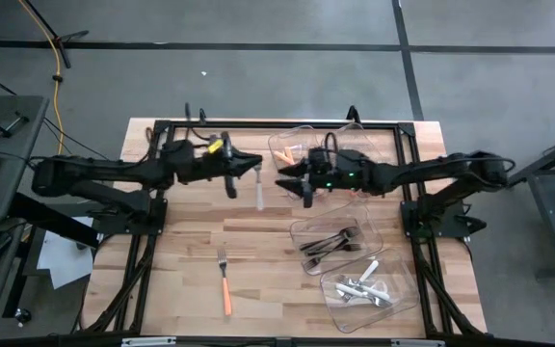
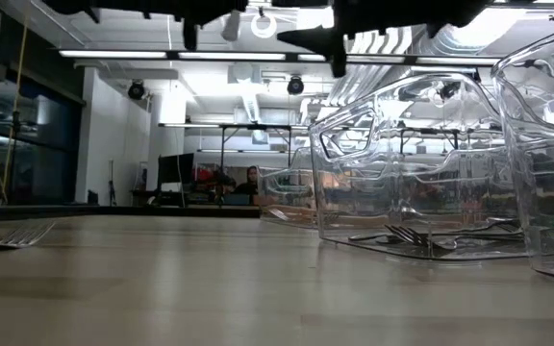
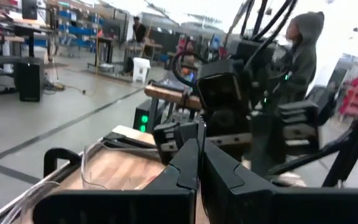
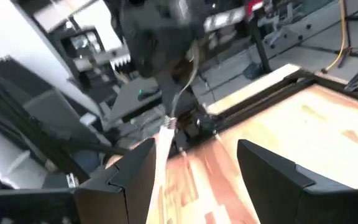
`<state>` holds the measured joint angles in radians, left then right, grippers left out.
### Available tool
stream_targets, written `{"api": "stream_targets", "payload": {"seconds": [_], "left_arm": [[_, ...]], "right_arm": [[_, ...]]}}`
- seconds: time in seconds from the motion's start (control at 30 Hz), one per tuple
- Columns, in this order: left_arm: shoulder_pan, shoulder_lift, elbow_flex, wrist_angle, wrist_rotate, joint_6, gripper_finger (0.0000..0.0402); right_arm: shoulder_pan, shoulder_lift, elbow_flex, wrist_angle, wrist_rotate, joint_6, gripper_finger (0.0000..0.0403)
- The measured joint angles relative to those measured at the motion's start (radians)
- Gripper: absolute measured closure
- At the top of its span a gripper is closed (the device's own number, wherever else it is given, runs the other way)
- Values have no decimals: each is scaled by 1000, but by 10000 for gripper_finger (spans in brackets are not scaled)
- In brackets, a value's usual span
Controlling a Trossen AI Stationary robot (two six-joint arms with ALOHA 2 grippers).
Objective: Sort silverware by color (type)
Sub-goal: Put the white fork into the bottom transparent bin
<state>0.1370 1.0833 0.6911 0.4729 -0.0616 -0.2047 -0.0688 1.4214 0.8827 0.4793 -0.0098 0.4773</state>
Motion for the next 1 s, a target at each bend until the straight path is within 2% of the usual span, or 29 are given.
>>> {"api": "stream_targets", "payload": {"seconds": [0.2, 0.53, 0.7, 0.9, 1.0], "left_arm": [[-2, 119, 86, 2, 2, 62, 401], [-2, 147, 123, -8, 32, 87, 401], [-2, 146, 123, -18, 32, 103, 401], [-2, 146, 123, -20, 31, 107, 401], [-2, 146, 123, -16, 30, 108, 401]], "right_arm": [[16, 117, 96, -10, -55, -39, 192], [17, 157, 131, -21, -70, 20, 200], [17, 157, 131, -20, -70, 23, 255], [14, 157, 131, -34, -77, 55, 377], [14, 155, 131, -41, -87, 54, 377]]}}
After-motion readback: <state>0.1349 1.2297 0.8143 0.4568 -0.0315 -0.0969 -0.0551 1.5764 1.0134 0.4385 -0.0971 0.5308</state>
